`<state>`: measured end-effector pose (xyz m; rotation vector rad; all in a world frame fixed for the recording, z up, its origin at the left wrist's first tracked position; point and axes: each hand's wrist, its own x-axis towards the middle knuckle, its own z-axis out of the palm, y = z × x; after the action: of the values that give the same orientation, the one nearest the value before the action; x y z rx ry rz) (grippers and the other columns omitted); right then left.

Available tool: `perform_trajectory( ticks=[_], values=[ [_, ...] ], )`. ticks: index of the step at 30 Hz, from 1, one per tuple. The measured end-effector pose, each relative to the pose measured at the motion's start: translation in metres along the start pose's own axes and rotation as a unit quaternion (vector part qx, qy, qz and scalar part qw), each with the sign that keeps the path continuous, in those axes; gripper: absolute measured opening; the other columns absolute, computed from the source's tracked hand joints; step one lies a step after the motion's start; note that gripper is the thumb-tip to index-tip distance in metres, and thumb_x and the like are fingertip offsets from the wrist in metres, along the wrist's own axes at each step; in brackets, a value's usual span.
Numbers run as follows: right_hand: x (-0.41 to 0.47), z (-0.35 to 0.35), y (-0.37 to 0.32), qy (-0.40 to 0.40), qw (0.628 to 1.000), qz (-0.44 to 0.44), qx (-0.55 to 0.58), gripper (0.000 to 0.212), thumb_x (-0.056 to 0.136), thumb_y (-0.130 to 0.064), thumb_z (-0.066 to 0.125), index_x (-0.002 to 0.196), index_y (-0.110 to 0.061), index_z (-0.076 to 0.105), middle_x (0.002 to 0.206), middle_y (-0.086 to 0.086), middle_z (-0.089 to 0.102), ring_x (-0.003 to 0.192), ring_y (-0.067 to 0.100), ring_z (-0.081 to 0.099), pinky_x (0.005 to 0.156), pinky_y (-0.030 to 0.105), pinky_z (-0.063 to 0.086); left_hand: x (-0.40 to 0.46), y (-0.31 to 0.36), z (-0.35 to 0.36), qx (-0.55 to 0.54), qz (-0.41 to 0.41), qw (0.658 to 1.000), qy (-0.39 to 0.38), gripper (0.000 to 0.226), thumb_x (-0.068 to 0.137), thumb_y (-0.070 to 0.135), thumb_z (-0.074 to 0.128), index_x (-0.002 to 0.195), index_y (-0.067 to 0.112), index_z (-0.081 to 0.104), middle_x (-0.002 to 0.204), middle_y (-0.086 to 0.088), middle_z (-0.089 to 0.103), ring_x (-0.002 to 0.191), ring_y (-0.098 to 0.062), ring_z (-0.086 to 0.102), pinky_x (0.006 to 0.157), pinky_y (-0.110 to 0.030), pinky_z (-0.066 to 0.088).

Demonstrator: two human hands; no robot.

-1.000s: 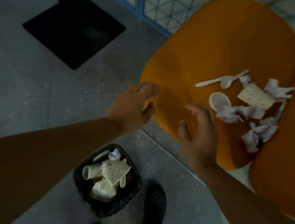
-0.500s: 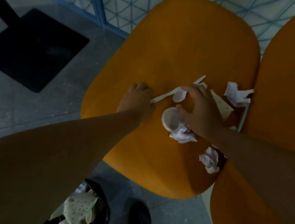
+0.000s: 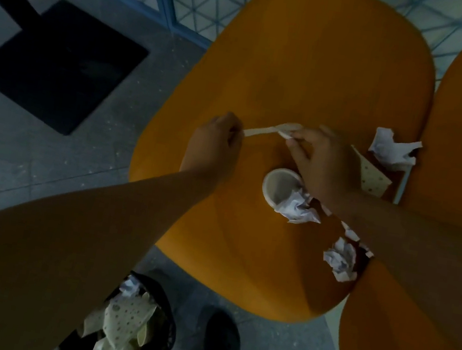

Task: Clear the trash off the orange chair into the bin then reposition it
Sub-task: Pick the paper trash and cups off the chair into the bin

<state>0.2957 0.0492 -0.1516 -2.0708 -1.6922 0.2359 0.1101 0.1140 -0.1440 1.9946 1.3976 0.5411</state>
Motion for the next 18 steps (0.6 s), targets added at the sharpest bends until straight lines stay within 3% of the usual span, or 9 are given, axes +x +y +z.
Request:
perform_trajectory(
  ticks=[4,9,14,18],
  values=[
    [0.006,-0.008,-0.031,0.045,0.994,-0.036,0.087,0.019,0.092,-0.026,0.059,0.101,-0.01,0.067,0.098,0.01,0.064,0.087,0.025,0.06,0.065,0.03,0.045,-0.022,-0.009,-0.033,-0.019,0.07,0.995,0.062,0.022,0.1,0.022,0.047,0.116,0.012,0.059,0.106,-0.007,0.062,0.077,-0.024,0.056,0.065,-0.04,0.048],
    [-0.005,-0.019,-0.11,0.098,0.973,-0.089,0.19,0.011,0.089,-0.016,0.064,0.093,-0.005,0.063,0.089,0.006,0.068,0.079,0.018,0.067,0.068,0.017,0.052,-0.055,-0.035,-0.088,-0.039,0.105,0.984,0.136,0.015,0.095,0.016,0.055,0.103,0.009,0.065,0.099,-0.008,0.065,0.076,-0.011,0.056,0.067,-0.01,0.044],
    [-0.045,-0.017,-0.193,0.12,0.949,-0.106,0.271,0.011,0.09,-0.016,0.064,0.094,-0.007,0.059,0.09,0.006,0.067,0.082,0.015,0.066,0.068,0.032,0.057,-0.108,-0.066,-0.153,-0.026,0.117,0.977,0.179,0.006,0.089,0.01,0.058,0.089,0.009,0.064,0.086,0.001,0.058,0.071,-0.012,0.056,0.062,-0.021,0.048],
    [-0.098,-0.005,-0.248,0.082,0.94,-0.123,0.307,0.011,0.091,-0.014,0.062,0.094,-0.008,0.054,0.093,0.01,0.067,0.077,0.012,0.061,0.062,0.03,0.049,-0.164,-0.1,-0.19,0.019,0.103,0.981,0.164,0.008,0.088,0.012,0.059,0.093,0.008,0.064,0.091,-0.005,0.06,0.072,-0.018,0.057,0.063,-0.03,0.05]
  ],
)
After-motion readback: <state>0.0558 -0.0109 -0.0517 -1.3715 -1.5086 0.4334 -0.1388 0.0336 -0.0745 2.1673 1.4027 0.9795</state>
